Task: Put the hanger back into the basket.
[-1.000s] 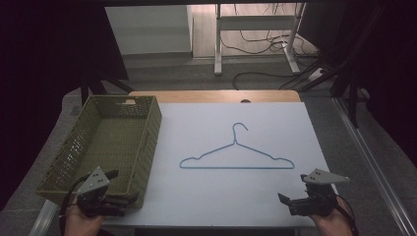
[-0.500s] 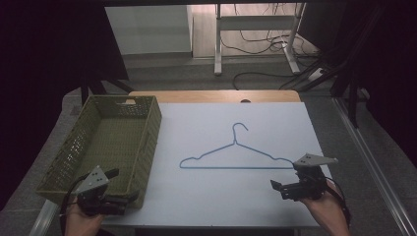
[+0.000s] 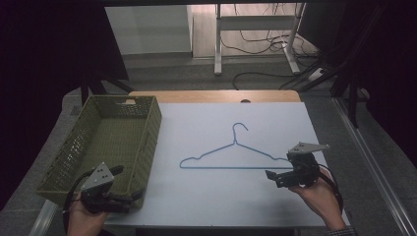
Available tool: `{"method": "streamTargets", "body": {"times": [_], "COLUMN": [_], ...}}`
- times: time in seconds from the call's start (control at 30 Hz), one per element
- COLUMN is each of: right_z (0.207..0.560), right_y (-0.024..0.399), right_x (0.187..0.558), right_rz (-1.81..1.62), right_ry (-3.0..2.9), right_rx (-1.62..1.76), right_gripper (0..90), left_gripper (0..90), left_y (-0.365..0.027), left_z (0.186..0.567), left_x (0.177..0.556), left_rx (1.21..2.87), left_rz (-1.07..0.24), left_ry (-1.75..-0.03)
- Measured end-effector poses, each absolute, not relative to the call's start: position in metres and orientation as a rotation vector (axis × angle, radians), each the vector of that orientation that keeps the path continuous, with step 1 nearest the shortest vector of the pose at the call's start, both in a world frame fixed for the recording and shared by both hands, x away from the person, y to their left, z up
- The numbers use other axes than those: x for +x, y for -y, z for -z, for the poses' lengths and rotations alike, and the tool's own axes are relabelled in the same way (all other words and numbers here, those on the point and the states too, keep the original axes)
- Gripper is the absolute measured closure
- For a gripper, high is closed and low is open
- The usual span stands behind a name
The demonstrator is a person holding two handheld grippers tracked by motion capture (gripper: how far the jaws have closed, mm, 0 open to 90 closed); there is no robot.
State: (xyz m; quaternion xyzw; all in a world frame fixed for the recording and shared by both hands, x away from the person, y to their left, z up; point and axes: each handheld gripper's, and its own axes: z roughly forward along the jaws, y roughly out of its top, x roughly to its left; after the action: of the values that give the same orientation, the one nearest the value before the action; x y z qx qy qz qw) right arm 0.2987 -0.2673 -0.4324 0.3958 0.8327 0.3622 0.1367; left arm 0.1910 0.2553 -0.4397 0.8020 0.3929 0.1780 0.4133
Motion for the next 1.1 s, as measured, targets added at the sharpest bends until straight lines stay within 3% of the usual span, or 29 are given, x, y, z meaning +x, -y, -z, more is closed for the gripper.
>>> {"method": "streamTargets", "body": {"times": [0.5, 1.1], "right_z": [0.426, 0.430], "right_y": [0.262, 0.248], "right_x": [0.311, 0.336], "right_rz": [-1.024, -1.023], "right_ry": [-2.444, -2.481], "right_rx": [1.069, 1.055], "right_gripper": [0.0, 0.0], "left_gripper": [0.6, 0.0], "left_y": [-0.219, -0.157], "left_z": [0.426, 0.431], "left_x": [0.203, 0.251], "left_rx": [2.030, 2.113], "left_rz": [-0.355, -0.284], "left_ry": [-0.894, -0.760]}}
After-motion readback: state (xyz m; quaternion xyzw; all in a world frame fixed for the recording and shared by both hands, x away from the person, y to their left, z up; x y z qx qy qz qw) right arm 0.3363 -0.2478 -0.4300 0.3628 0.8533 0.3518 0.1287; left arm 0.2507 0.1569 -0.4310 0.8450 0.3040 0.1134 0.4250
